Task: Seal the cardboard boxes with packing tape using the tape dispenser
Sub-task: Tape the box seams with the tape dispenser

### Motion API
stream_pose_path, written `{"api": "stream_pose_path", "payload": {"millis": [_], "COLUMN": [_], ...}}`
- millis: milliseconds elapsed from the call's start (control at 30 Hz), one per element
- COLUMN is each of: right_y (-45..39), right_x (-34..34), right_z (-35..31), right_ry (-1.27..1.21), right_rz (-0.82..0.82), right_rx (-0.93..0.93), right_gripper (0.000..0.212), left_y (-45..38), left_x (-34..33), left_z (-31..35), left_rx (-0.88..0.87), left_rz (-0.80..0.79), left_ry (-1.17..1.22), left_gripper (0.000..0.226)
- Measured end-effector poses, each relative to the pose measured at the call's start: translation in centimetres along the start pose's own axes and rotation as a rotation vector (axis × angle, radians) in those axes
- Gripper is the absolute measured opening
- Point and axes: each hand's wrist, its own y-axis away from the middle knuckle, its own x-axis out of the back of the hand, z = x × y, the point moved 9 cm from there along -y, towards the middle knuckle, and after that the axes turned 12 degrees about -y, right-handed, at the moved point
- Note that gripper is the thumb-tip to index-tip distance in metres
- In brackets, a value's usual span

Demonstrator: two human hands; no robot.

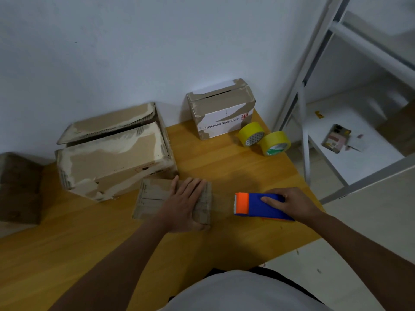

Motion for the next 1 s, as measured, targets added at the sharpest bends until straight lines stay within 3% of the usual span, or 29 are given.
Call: {"api": "stream_pose_path", "payload": {"millis": [400,767,900,1000], "right_y": [-2.5,-3.6,-5.0,-4.9], "right_x": [-6.0,-5.7,-5.1,-2.8], "right_z": [-4.2,-5.3,-5.4,-4.4], "right_ry": [0.402,0.433,0.715,0.674], "right_rz": [0.096,0.117,0.05,0.12], "right_rx": [-0.119,-0.158,-0.209,-0.258], "right_gripper": [0.048,0.047,0.043,0.045], "left_y": [-0.1,-0.2,-0.1,0.0], "left_x": [0.3,0.3,0.2,0.3], "left_z": [0.1,0.2,0.0,0.0], "left_rx": [0.008,0.012,0.023,0.016], "left_rz": [0.046,0.055,0.042,0.051], "left_ry": [0.025,0.003,0.004,0.006], "left_gripper": [0.126,0.126,0.126,0.125]}}
